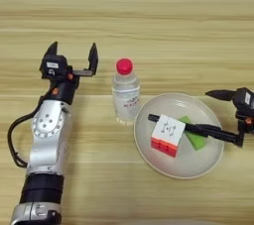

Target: Move the objects on the table

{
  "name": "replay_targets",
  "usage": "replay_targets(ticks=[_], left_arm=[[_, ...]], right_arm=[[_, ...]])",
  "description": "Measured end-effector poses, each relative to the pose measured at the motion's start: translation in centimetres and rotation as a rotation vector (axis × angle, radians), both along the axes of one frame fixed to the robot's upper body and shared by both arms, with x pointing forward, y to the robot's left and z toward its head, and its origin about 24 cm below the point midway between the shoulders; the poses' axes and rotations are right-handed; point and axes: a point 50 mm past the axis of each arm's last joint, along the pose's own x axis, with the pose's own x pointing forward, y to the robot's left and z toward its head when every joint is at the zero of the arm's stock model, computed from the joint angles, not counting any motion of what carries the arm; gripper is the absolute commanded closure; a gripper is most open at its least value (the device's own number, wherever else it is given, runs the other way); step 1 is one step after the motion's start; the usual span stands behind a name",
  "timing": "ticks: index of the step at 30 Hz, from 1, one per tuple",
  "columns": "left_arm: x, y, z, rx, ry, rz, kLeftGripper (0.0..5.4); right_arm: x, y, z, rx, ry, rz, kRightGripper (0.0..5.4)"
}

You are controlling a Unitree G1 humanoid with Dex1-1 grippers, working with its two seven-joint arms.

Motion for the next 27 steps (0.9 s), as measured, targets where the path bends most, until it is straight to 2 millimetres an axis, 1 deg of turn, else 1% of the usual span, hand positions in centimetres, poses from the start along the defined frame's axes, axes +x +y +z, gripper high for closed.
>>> replay_targets(ticks=[7, 12, 17, 22, 27], left_arm=[[-0.8, -0.1, 1.8, -0.04, -0.074, -0.039, 0.0], [-1.7, -0.5, 3.7, -0.064, -0.131, -0.083, 0.0], [-2.3, -1.3, 5.0, -0.068, -0.159, -0.144, 0.0], [-3.0, -2.0, 5.3, -0.056, -0.161, -0.211, 0.0], [-3.6, -3.2, 5.2, -0.025, -0.148, -0.307, 0.0]], right_arm=[[0.0, 0.0, 1.7, 0.066, -0.045, 0.002, 0.04], [0.1, 0.0, 2.1, 0.086, -0.068, -0.022, 0.04], [0.7, 0.4, 2.2, 0.125, -0.098, -0.071, 0.04], [1.8, 0.5, 3.2, 0.196, -0.172, -0.175, 0.04], [2.3, 1.1, 3.5, 0.268, -0.217, -0.238, 0.04]])
